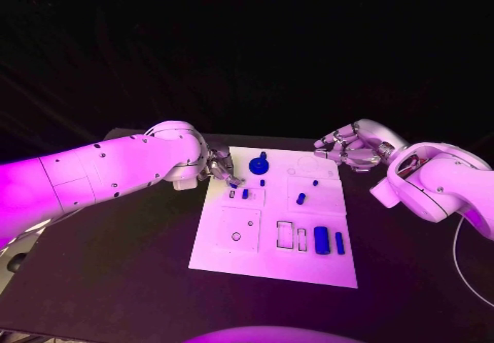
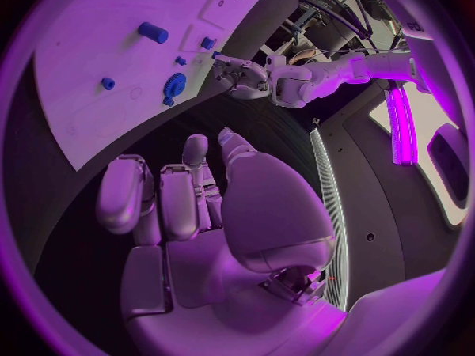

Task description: Assemble the parts on the task board

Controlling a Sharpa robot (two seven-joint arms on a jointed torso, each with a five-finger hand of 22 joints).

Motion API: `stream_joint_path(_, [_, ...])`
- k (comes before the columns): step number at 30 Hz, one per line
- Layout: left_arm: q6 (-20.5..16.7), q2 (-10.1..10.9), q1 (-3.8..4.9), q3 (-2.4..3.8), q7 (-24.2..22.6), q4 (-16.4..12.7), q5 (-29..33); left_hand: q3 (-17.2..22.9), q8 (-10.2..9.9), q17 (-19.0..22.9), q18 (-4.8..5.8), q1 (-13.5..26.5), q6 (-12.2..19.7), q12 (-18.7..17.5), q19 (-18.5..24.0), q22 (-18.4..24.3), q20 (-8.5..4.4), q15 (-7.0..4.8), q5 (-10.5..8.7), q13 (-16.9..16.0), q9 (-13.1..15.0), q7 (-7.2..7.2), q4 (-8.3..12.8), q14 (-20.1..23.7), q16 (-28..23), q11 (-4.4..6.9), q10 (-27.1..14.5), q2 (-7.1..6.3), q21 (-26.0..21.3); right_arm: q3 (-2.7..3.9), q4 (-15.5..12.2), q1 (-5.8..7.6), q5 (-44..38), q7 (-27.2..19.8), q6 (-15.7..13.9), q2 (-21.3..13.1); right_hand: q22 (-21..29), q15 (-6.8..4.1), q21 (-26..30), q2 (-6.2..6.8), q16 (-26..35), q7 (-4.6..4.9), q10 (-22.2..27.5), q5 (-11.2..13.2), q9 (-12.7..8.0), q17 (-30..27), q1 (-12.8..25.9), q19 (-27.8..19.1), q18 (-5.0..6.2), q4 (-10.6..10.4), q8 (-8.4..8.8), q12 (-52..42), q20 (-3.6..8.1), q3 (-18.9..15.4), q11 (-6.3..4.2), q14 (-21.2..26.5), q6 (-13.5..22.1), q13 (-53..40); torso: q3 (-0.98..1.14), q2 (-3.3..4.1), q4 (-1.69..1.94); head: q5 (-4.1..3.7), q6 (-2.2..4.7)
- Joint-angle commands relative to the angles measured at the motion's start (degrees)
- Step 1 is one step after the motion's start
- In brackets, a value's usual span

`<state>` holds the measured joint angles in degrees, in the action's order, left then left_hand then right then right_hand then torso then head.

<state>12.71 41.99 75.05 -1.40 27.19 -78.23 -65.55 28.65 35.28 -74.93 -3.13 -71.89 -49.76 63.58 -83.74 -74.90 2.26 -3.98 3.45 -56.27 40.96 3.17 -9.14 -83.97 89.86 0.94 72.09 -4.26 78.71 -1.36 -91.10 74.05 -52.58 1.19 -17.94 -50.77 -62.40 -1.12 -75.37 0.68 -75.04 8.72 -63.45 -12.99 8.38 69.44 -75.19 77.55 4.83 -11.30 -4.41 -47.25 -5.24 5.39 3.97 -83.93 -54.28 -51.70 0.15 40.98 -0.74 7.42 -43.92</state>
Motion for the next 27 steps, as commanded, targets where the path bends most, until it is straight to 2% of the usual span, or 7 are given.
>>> stream_joint_path(1, [2.71, 0.03, -0.21, -0.03, -0.56, 0.05, -1.48, 6.48, 0.31, -15.07, 0.17, -0.42, -0.22, 0.31, -0.83, -5.83, -0.07, -0.21, 0.05, -0.09, -0.03, -0.12, 6.09, -6.03, 0.14, 0.08, 0.29, -0.1, 0.37, 0.0, 0.01, -0.05, -0.1, -0.17, 0.69, 0.06, -0.08, 0.27, 0.18, -0.21, -0.07, 0.09, 0.05, -0.23, 0.05, -0.03, -0.37, -0.05, 0.59, -0.03, -0.35, -0.25, 0.1, -0.41, -0.24, -1.69, 0.2, 0.03, 0.05, 0.04, -0.04, 0.08, -0.09])
stream_joint_path(13, [5.0, -0.26, -0.95, -0.13, -0.23, 0.81, -1.89, 6.75, 0.31, -15.07, 0.19, -0.41, -0.27, 0.37, -0.87, -5.9, -0.09, -0.23, 0.05, -0.17, -0.05, -0.14, 6.14, -6.03, 0.14, 0.1, 0.4, -0.29, 0.43, 0.0, -0.06, -0.06, -0.1, -0.21, 0.73, 0.08, -0.02, 0.27, 0.21, -0.27, -0.08, 0.1, 0.04, -0.37, 0.06, 0.01, -0.37, -0.05, 0.6, -0.09, -0.36, -0.28, 0.11, -0.51, -0.24, -1.71, 0.2, 0.05, 0.11, 0.04, -0.09, 0.21, -0.44])
stream_joint_path(27, [6.83, -0.25, -1.18, -0.18, -0.02, 0.91, -1.96, 6.95, 0.32, -15.07, 0.2, -0.41, -0.33, 0.42, -0.88, -5.93, -0.11, -0.23, 0.05, -0.24, -0.07, -0.16, 6.19, -6.03, 0.14, 0.12, 0.48, -0.41, 0.45, 0.0, -0.17, -0.07, -0.08, -0.2, 0.8, 0.01, -0.02, 0.27, 0.21, -0.27, -0.08, 0.1, 0.04, -0.37, 0.06, 0.01, -0.37, -0.05, 0.6, -0.09, -0.36, -0.28, 0.11, -0.51, -0.24, -1.71, 0.2, 0.05, 0.1, 0.0, -0.06, 0.19, -0.68])
